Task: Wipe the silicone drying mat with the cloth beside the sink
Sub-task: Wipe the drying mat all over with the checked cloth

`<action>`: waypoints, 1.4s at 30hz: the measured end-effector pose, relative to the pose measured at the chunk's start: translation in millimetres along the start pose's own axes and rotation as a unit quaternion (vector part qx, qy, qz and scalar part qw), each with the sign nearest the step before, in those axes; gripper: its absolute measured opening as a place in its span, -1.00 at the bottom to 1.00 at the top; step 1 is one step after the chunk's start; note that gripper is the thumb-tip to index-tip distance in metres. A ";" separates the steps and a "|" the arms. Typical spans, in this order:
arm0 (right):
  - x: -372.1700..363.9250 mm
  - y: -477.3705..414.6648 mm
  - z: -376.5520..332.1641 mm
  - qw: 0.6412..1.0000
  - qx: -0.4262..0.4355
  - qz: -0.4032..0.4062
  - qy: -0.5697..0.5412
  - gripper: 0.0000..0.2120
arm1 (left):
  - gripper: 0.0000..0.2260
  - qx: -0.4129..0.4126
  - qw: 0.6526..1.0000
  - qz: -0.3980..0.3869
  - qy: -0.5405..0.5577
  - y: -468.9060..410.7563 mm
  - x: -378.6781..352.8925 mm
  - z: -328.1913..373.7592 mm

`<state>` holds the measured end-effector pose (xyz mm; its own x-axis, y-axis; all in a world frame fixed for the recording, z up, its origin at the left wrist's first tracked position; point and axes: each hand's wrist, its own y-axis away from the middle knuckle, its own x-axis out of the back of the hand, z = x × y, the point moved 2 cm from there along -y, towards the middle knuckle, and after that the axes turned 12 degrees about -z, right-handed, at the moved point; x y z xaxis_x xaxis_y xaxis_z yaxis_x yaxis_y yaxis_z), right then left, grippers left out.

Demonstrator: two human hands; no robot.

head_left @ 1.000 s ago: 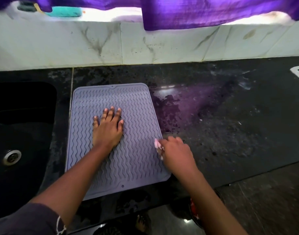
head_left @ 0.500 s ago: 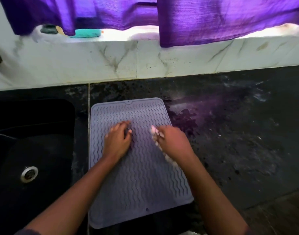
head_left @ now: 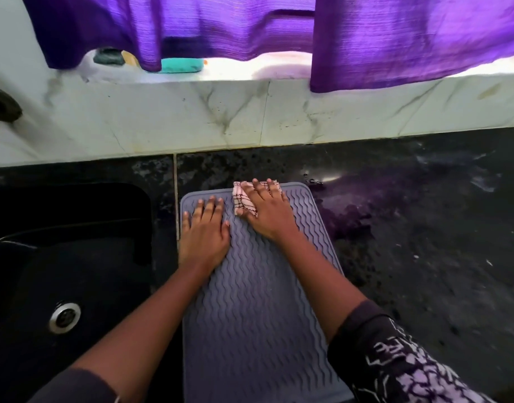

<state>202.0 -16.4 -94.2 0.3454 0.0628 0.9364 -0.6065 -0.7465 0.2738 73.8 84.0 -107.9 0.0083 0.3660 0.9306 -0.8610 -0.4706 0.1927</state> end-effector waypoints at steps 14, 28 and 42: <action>-18.8 71.5 -13.6 0.999 -0.033 -0.011 -0.013 -0.43 | -0.51 0.003 1.000 0.003 -0.004 -1.2 -0.8 -0.7; 22.2 34.2 -13.8 0.993 -0.055 0.045 -0.097 -0.55 | -0.51 0.004 1.000 0.008 -0.006 -1.0 -0.3 0.1; -6.9 76.5 -22.7 0.998 -0.066 -0.013 0.003 -0.54 | -0.50 0.007 1.000 0.009 -0.007 -1.1 0.0 0.9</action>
<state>137.0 -58.9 -74.8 0.3580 0.0845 0.9299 -0.6874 -0.6501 0.3237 75.3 83.8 -107.8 -0.0007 0.3457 0.9383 -0.8543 -0.4880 0.1791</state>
